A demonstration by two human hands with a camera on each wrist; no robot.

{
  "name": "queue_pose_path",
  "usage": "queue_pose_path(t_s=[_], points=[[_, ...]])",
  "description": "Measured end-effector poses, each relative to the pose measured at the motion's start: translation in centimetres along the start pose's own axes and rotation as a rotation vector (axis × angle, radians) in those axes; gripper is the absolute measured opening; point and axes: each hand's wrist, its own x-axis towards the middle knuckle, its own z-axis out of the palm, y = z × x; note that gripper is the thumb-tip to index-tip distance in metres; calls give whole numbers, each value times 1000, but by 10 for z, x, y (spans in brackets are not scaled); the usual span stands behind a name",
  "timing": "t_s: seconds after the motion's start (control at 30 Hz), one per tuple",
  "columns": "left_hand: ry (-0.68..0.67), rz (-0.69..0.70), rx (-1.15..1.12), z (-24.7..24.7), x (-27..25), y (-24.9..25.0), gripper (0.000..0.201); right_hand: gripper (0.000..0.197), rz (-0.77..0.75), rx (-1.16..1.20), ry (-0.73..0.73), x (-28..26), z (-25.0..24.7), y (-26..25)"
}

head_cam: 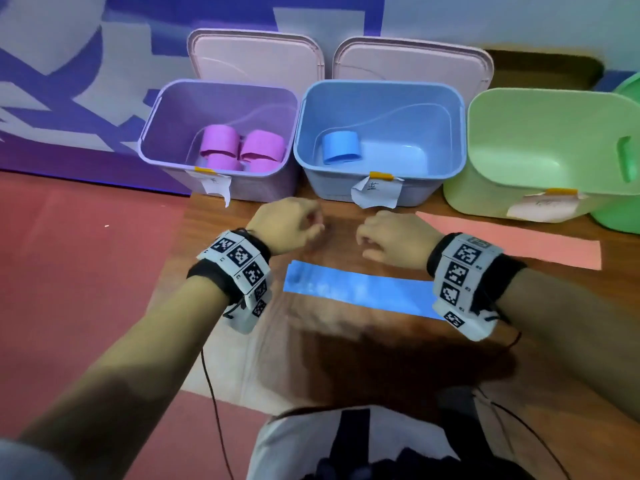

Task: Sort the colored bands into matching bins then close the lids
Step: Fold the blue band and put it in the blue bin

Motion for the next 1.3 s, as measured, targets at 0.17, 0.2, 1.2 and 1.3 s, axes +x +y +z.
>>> queue_pose_path(t_s=[0.17,0.2,1.2,1.3], points=[[-234,-294,-83,59,-13,-26,46,50,32,27,-263,8,42,-3],[-240,-348,-131,69,-17,-29,51,55,25,32,-290,9,49,-5],[275,-573,-644,135,-63,-28,32,49,35,361,-127,9,70,-40],[265,-643,-584,130,-60,-30,39,51,68,369,-181,28,64,-56]])
